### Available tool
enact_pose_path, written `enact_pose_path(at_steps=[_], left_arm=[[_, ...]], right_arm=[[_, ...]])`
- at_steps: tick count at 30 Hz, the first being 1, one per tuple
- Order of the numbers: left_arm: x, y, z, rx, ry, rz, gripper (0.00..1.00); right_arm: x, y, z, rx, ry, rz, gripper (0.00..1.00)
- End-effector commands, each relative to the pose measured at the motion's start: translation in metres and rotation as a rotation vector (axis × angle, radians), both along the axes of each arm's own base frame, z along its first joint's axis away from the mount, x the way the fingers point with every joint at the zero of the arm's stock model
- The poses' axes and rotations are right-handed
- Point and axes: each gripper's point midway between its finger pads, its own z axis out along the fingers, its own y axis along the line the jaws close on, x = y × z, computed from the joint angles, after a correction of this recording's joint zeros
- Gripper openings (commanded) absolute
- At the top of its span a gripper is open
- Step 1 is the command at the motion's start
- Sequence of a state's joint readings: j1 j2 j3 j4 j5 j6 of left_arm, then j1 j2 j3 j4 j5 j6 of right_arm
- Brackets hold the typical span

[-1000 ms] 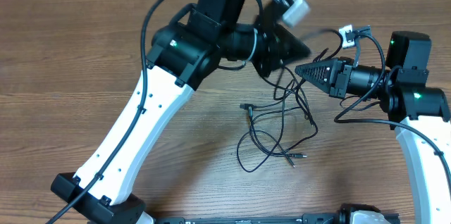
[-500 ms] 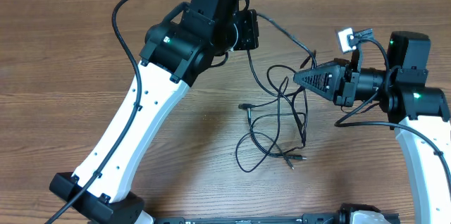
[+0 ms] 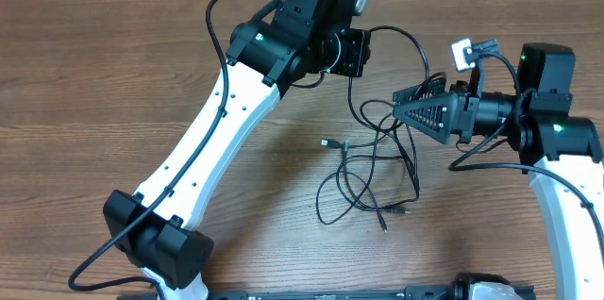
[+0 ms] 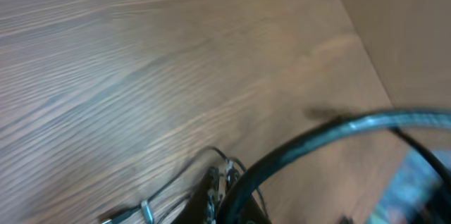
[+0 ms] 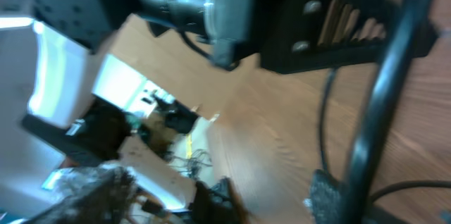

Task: Untangle cables
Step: 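Move the right gripper back toward the left gripper over the cables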

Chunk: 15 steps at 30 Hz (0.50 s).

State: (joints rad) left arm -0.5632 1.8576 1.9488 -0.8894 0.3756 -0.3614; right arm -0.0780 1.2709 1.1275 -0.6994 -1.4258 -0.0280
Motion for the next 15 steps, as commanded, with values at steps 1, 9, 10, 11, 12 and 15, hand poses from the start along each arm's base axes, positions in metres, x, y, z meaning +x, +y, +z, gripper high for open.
enact_pose_path(at_steps=[1, 9, 10, 11, 12, 15], left_arm=[[-0.027, -0.022, 0.016, -0.061, -0.088, -0.265, 0.04], [-0.032, -0.026, 0.02, -0.085, -0.103, -0.317, 0.04], [-0.032, -0.026, 0.021, -0.086, -0.105, -0.317, 0.04], [-0.031, -0.026, 0.021, -0.088, -0.107, -0.317, 0.04], [-0.031, -0.026, 0.022, -0.089, -0.111, -0.316, 0.04], [-0.031, -0.029, 0.026, -0.109, -0.124, -0.329, 0.04]], right_arm=[[0.02, -0.008, -0.016, -0.114, 0.032, -0.131, 0.85], [0.055, -0.056, -0.08, -0.416, 0.295, -0.527, 0.97], [0.055, -0.059, -0.083, -0.431, 0.307, -0.541, 0.97], [0.054, -0.061, -0.086, -0.442, 0.316, -0.551, 0.98], [0.054, -0.062, -0.088, -0.453, 0.323, -0.559, 0.98], [0.053, -0.072, -0.098, -0.513, 0.355, -0.606, 1.0]])
